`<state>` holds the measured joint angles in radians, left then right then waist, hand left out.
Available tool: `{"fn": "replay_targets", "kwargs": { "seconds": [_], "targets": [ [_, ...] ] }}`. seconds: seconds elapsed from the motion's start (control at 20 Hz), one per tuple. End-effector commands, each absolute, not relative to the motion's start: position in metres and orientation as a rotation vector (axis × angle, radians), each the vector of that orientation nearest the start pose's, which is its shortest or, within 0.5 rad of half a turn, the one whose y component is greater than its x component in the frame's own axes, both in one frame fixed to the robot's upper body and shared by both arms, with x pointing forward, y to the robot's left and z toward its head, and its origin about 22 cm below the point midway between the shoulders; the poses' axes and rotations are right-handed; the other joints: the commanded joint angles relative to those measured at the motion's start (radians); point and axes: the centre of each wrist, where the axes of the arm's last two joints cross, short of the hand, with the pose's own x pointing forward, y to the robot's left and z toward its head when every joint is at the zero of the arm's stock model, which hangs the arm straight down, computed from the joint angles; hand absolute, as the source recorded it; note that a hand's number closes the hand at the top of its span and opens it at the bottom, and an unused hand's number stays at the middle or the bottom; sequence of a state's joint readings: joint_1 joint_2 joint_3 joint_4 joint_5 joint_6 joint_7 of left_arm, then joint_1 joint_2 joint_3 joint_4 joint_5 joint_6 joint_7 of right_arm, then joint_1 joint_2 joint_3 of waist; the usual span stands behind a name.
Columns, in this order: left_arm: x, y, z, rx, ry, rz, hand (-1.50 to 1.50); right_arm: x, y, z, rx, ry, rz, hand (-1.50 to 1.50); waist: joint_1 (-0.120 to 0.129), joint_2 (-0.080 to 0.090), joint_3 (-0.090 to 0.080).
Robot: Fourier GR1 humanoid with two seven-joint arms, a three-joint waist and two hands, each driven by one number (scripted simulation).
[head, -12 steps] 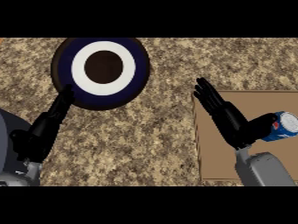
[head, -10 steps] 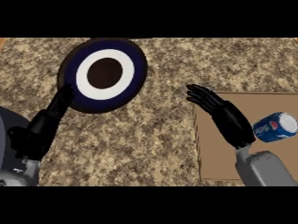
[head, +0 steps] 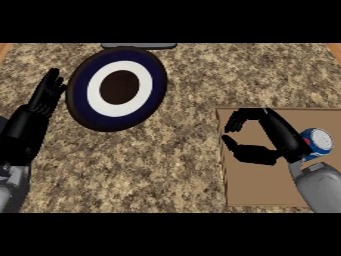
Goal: Pick the can from the tray and place it in the plate
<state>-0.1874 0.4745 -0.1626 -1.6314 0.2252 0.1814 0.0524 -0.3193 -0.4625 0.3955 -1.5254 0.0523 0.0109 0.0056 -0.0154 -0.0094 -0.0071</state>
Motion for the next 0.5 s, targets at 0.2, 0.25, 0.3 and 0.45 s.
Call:
{"fn": "replay_targets", "kwargs": {
  "seconds": [0.2, 0.25, 0.3, 0.45],
  "targets": [
    [0.290, 0.288, 0.098, 0.169, -1.746, -0.214, 0.00, 0.245, -0.215, 0.021, -0.092, -1.879, 0.416, -1.50, 0.000, 0.008, 0.008],
    [0.298, 0.291, 0.110, 0.145, -1.761, -0.220, 0.00, 0.243, -0.218, 0.024, -0.087, -1.907, 0.410, -1.50, 0.001, 0.008, 0.008],
    [0.285, 0.297, 0.105, 0.133, -1.742, -0.222, 0.00, 0.244, -0.254, 0.013, -0.134, -1.943, 0.412, -1.50, 0.010, 0.008, 0.008],
    [0.304, 0.286, 0.097, 0.166, -1.729, -0.218, 0.00, 0.249, -0.259, 0.074, -0.192, -1.994, 0.443, -1.50, 0.000, 0.008, 0.007]
  ]
}}
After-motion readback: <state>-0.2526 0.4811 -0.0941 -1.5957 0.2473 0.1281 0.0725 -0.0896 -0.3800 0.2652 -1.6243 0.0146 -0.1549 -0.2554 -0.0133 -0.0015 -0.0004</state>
